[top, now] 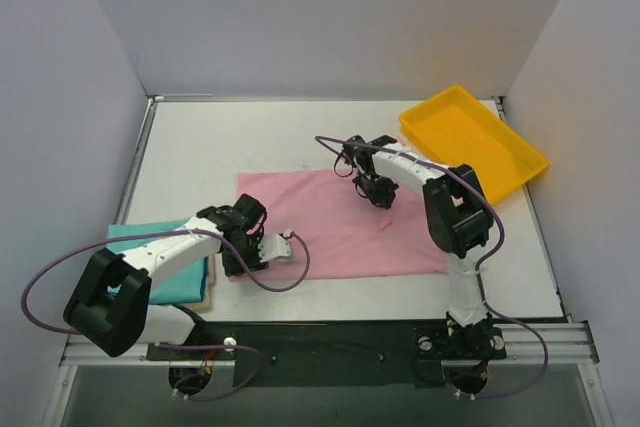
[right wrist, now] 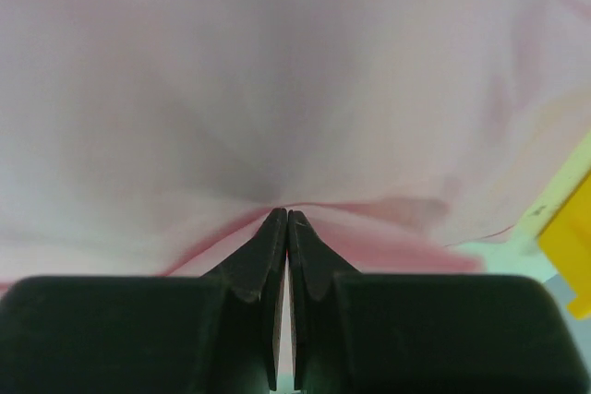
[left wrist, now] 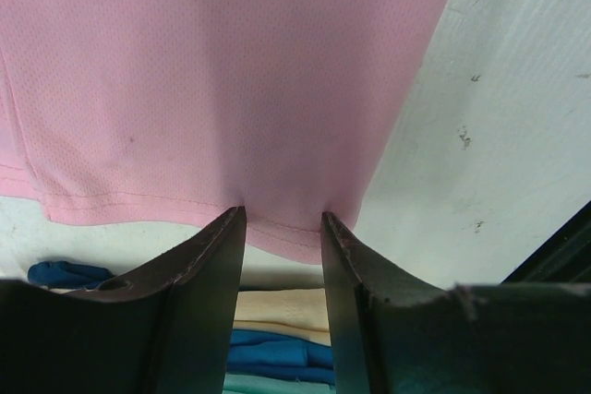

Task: Fold and stack the t-shirts
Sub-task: Fold the flattened tshirt in 1/3 of the way, then grap the side of the flattened tshirt furthest away from the robot with both arms, then fold the other side of the tshirt into a rectangle

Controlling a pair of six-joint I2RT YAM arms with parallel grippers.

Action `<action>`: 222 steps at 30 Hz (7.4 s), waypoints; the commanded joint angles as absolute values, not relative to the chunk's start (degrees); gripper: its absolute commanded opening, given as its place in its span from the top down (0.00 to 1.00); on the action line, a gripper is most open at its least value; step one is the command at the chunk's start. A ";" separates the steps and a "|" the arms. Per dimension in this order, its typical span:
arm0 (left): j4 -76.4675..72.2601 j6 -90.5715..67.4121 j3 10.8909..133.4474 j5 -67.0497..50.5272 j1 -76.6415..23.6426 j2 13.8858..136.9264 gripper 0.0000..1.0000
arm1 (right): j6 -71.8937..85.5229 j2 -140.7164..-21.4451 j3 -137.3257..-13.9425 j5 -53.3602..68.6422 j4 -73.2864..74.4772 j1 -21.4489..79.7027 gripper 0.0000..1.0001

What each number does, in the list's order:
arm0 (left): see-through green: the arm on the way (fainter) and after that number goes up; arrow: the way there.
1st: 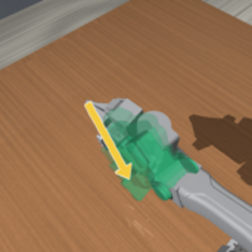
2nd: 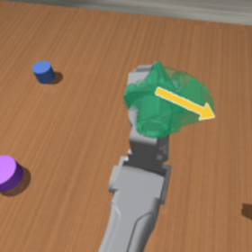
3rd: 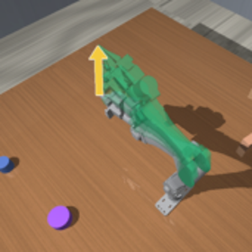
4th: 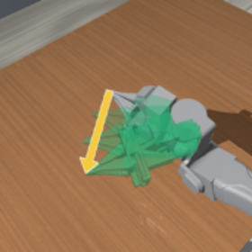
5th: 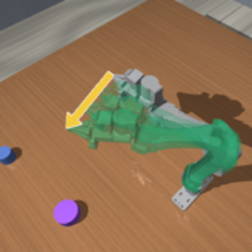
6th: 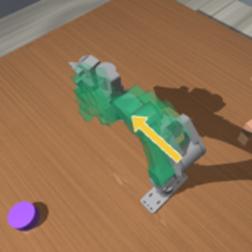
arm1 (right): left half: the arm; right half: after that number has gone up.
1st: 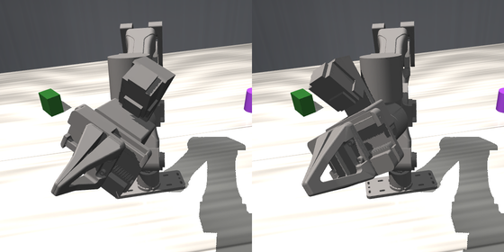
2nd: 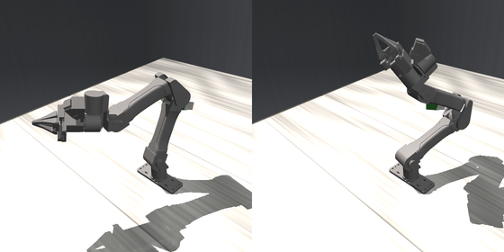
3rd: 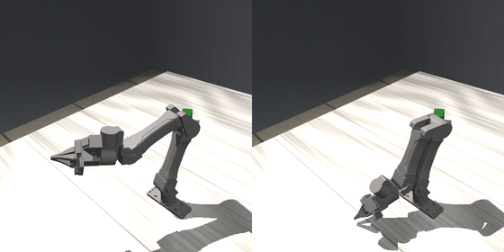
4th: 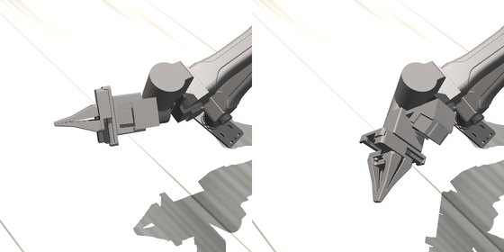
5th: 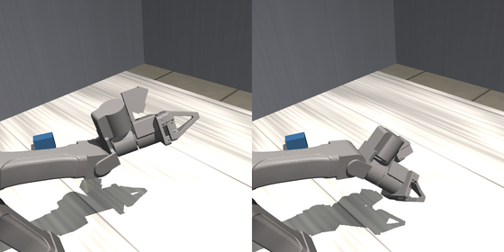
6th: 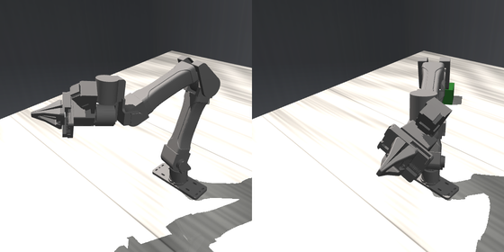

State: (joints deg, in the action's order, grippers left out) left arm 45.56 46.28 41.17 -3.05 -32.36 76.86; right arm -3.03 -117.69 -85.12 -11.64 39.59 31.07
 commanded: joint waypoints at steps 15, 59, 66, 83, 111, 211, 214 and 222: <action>43.59 45.70 40.87 -3.25 -31.82 75.50 0.52 | 6.66 -103.27 -77.18 -4.50 46.23 25.84 1.00; 55.63 22.50 99.48 -14.76 -8.45 111.34 0.51 | -5.00 -137.45 -129.72 -0.97 42.62 10.90 0.50; 56.77 27.51 105.99 -13.45 -7.12 119.34 0.51 | -6.59 -141.50 -128.76 -4.65 45.08 10.11 0.51; 74.08 42.70 122.87 -25.13 -6.50 133.76 0.51 | -7.29 -145.55 -130.96 5.70 52.91 5.71 0.83; 68.03 50.09 108.23 -21.88 -7.47 120.69 1.00 | -3.70 -115.15 -103.22 11.25 49.57 6.85 1.00; 63.48 54.60 88.06 -15.48 -15.03 105.91 1.00 | 13.19 -94.48 -69.94 8.61 45.88 2.03 1.00; 57.49 50.63 88.33 -11.71 -15.03 103.89 1.00 | 12.13 -96.76 -78.02 8.44 47.36 0.97 1.00; 46.67 43.50 86.49 -2.20 -15.46 102.57 1.00 | 10.02 -103.79 -92.10 11.86 48.60 0.26 1.00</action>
State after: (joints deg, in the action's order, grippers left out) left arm 52.51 47.22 85.71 -6.07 -15.29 104.99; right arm 11.49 -100.03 -88.38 9.63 44.62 0.64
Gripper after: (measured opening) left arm 0.025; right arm 0.004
